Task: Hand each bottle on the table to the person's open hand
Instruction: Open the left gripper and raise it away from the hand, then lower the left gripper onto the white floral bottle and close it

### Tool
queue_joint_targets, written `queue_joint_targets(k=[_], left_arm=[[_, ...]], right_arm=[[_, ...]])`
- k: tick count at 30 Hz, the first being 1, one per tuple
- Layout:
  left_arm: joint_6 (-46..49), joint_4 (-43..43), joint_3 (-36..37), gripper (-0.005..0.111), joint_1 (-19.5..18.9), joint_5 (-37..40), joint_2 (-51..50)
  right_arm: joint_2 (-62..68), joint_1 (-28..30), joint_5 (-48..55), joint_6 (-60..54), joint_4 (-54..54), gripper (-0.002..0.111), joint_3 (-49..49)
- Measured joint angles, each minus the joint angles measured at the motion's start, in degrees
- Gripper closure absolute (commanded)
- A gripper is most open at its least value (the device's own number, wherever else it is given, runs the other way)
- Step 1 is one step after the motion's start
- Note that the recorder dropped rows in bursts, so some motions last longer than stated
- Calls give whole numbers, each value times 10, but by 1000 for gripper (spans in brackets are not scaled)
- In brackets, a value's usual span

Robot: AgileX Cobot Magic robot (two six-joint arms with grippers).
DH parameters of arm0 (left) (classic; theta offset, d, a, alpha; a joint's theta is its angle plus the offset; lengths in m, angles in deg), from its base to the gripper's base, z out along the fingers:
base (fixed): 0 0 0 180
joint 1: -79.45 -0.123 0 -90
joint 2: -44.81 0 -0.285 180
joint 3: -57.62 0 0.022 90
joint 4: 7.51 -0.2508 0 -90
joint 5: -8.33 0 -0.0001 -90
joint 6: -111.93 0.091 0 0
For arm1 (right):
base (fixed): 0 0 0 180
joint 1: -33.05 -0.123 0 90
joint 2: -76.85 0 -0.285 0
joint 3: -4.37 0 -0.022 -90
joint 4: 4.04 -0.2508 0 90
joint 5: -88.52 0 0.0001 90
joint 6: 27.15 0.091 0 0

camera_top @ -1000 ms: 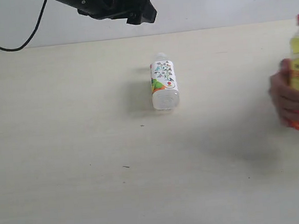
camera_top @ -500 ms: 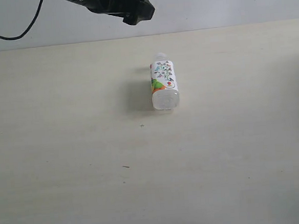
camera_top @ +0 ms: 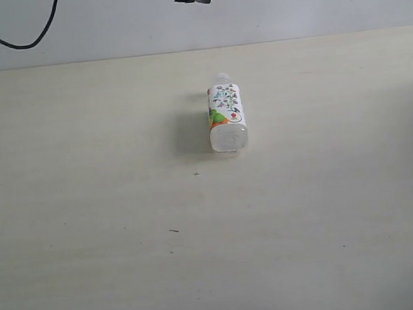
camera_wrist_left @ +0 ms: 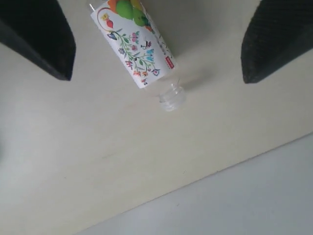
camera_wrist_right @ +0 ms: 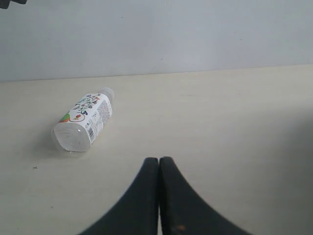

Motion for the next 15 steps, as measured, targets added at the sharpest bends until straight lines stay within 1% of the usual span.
queue_joint_targets(k=[3, 5, 9, 12, 15], left_arm=[[-62, -44, -67, 22, 0, 75, -30], [-84, -63, -111, 22, 0, 128, -53], [-119, -74, -169, 22, 0, 213, -100], [-138, -78, -183, 22, 8, 242, -129], [-154, -79, -184, 22, 26, 246, -153]], right_arm=[[0, 0, 0, 0, 0, 108, 0], [0, 0, 0, 0, 0, 108, 0], [0, 0, 0, 0, 0, 108, 0], [0, 0, 0, 0, 0, 108, 0], [0, 0, 0, 0, 0, 108, 0]])
